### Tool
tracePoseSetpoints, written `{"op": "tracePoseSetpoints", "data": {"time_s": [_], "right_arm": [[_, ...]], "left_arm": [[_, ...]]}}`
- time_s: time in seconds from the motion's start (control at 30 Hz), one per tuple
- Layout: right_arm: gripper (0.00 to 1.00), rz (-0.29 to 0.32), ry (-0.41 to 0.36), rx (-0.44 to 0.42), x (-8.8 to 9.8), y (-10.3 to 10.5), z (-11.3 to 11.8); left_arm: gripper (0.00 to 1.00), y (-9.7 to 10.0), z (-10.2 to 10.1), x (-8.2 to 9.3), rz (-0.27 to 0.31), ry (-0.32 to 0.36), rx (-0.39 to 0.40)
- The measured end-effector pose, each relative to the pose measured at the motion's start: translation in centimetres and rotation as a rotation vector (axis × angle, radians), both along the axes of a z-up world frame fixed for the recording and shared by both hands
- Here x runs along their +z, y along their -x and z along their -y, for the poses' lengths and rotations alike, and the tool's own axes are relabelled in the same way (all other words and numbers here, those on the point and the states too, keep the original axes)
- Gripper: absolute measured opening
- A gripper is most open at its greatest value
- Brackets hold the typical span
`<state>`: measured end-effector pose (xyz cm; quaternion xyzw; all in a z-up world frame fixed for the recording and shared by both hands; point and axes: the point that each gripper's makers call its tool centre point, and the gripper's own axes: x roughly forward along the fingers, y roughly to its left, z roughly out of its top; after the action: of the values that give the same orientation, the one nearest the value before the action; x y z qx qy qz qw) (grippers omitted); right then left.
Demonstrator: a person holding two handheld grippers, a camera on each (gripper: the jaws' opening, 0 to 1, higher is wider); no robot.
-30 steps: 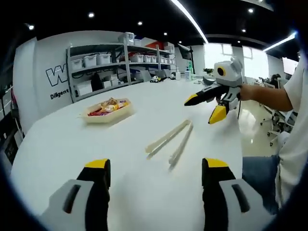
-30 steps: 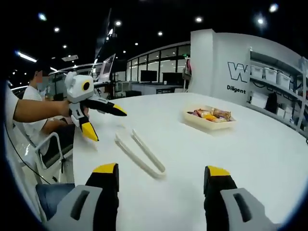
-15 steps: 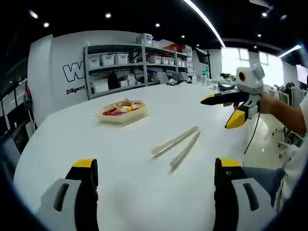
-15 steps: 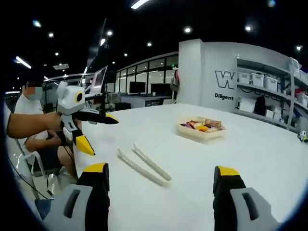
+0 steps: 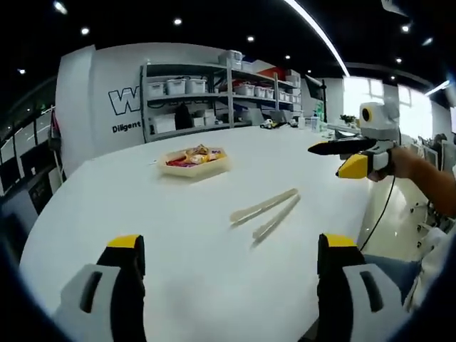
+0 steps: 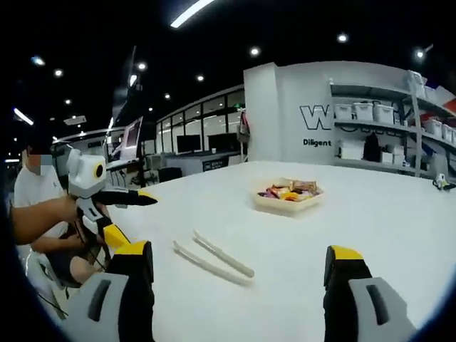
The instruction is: Place the target food into the container with the food tongs after gripping and lifting it, then release it inside without dropping or visibly crushing the food.
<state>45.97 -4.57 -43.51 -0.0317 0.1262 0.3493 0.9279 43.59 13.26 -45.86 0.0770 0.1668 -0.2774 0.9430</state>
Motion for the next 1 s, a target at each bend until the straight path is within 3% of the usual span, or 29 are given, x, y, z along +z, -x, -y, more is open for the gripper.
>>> {"op": "tracePoseSetpoints", "data": {"time_s": [0.1, 0.23, 0.57, 0.8, 0.9, 1.0], "right_arm": [[0.99, 0.003, 0.033, -0.027, -0.5, 0.1, 0.7], [0.99, 0.002, 0.043, -0.046, -0.4, 0.1, 1.5], [0.99, 0.023, 0.101, -0.095, 0.0, -0.3, 2.4], [0.99, 0.019, 0.183, -0.069, -1.4, -1.1, 2.2], [0.99, 0.0, 0.183, -0.066, -2.0, -1.0, 2.9], [0.99, -0.03, 0.132, -0.062, -1.9, -0.9, 3.4]], "left_arm": [[0.99, -0.4, -0.5, 0.1, 0.028, -0.012, 0.017], [0.99, -0.7, -1.1, -0.6, -0.024, -0.024, 0.051], [0.99, -0.8, -0.7, -0.5, -0.022, -0.031, 0.065], [0.99, -0.3, -1.5, -1.6, -0.069, -0.166, 0.044], [0.99, -0.4, -1.4, -1.5, -0.07, -0.183, 0.05], [0.99, -0.4, -0.8, -1.6, -0.093, -0.159, 0.046]]}}
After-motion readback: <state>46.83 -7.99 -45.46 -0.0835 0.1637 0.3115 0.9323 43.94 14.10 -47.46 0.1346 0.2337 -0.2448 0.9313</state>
